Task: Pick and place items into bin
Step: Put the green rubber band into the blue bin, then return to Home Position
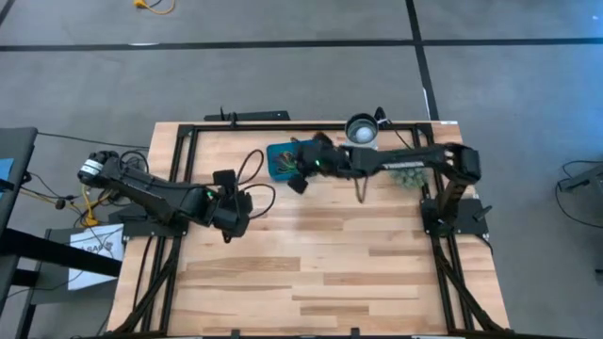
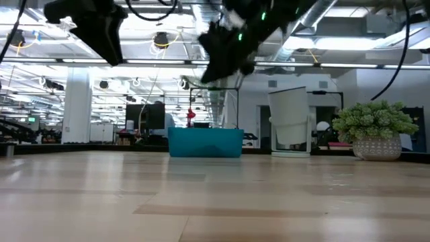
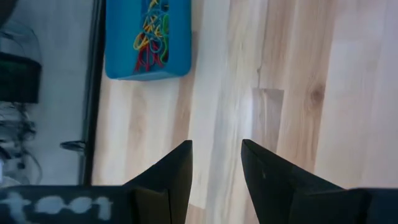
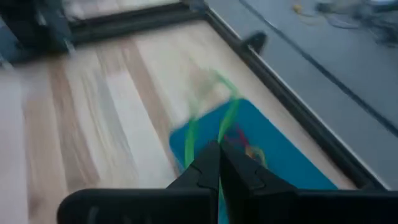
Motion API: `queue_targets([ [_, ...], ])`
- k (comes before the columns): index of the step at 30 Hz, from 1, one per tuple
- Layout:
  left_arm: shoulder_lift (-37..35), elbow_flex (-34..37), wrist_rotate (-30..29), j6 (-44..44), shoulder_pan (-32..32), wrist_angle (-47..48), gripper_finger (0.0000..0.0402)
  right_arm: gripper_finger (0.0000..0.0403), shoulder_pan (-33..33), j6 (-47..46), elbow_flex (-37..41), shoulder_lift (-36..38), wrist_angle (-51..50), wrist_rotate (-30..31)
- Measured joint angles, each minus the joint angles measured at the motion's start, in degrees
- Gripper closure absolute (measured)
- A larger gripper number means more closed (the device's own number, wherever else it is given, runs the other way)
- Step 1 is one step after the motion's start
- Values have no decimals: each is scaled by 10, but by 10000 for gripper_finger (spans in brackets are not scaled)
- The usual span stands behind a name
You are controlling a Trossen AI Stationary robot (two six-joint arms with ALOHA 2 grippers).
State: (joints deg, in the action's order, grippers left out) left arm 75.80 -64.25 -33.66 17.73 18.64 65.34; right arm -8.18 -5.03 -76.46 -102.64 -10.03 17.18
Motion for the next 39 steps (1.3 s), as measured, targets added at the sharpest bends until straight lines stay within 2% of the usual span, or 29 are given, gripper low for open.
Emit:
queue_targets([
  [2,-2,0,-17,7,16,9,272,402,-31,5,3,-18,17,-46],
  [4,-2,0,-35,13,29,16,272,402,-52,5,0,-52,60,-62],
  [8,-2,0,-49,28,48,35,272,403,-81,5,0,-110,60,-61],
  [11,-2,0,-58,36,58,50,272,403,-90,8,-11,-142,60,-37],
  [16,-2,0,-95,60,66,91,272,398,-94,21,-56,-184,72,-37],
  [20,-2,0,-108,100,66,126,272,370,-93,25,-107,-210,26,-73],
  [25,-2,0,-122,128,66,144,272,330,-90,25,-171,-232,-59,-57],
  [31,-5,0,-146,134,66,155,272,306,-82,25,-212,-221,-122,-53],
  [34,-25,0,-199,135,66,190,272,304,-70,32,-231,-198,-195,-53],
  [37,-69,0,-269,177,66,242,272,303,-56,47,-234,-151,-250,-52],
  [39,-109,1,-281,197,66,247,272,303,-46,56,-235,-116,-280,-52],
])
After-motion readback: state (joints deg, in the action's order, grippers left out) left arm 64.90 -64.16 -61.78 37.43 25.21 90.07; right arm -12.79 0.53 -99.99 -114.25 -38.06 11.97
